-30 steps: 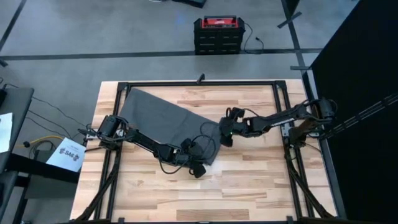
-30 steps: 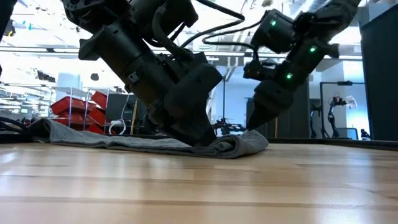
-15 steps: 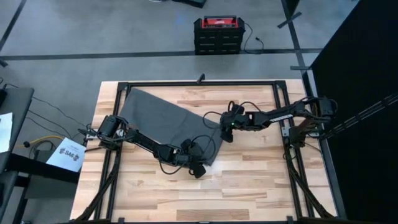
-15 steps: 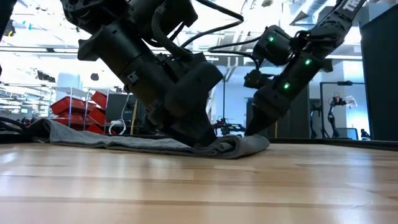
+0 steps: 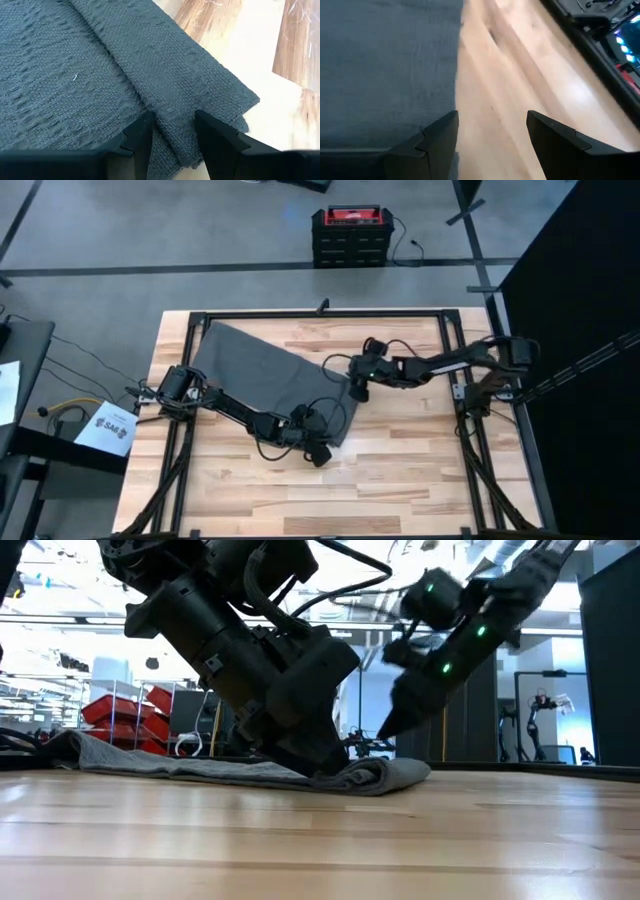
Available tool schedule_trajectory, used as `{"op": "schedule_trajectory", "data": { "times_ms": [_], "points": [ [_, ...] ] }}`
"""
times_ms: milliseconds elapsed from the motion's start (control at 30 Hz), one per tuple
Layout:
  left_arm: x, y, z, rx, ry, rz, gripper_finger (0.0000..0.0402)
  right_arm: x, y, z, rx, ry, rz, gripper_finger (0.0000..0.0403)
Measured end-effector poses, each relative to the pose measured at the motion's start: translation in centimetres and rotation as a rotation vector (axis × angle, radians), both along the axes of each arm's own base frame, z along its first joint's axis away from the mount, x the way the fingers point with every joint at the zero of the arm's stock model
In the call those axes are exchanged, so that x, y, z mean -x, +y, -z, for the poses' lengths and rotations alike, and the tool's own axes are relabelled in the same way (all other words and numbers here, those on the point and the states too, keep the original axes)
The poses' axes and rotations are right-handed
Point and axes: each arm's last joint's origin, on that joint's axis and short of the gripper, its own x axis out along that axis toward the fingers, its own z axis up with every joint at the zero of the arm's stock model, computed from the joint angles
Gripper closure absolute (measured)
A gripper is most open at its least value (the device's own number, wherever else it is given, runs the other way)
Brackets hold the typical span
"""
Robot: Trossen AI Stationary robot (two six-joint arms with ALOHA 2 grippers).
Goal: Roll towel
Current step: Roll the gray towel
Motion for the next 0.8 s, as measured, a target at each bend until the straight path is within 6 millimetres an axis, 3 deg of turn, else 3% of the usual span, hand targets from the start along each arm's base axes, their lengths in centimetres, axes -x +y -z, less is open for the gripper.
{"op": "schedule_trajectory", "data": {
  "times_ms": [200,333,533,667,800],
  "points": [
    [-0.1,0.0,-0.2,-0.018,-0.017,0.026,0.0268,1.5,3.6,-2.7,-0.053,-0.025,-0.073,0.0177],
    [0.4,-0.2,-1.3,-0.071,-0.005,0.058,0.0268,2.3,7.5,-1.6,-0.1,-0.006,-0.175,0.0177],
    [2.8,-1.5,-5.5,-0.215,-0.029,-0.018,0.0268,2.5,13.1,0.3,-0.196,-0.092,-0.297,0.0177],
    [4.0,-2.9,-4.7,-0.215,0.007,-0.072,0.0268,2.0,15.9,2.5,-0.217,-0.132,-0.376,0.0177],
    [3.9,-4.1,-1.6,-0.185,0.03,-0.107,0.0268,0.8,17.3,4.2,-0.219,-0.113,-0.389,0.0177]
  ]
}}
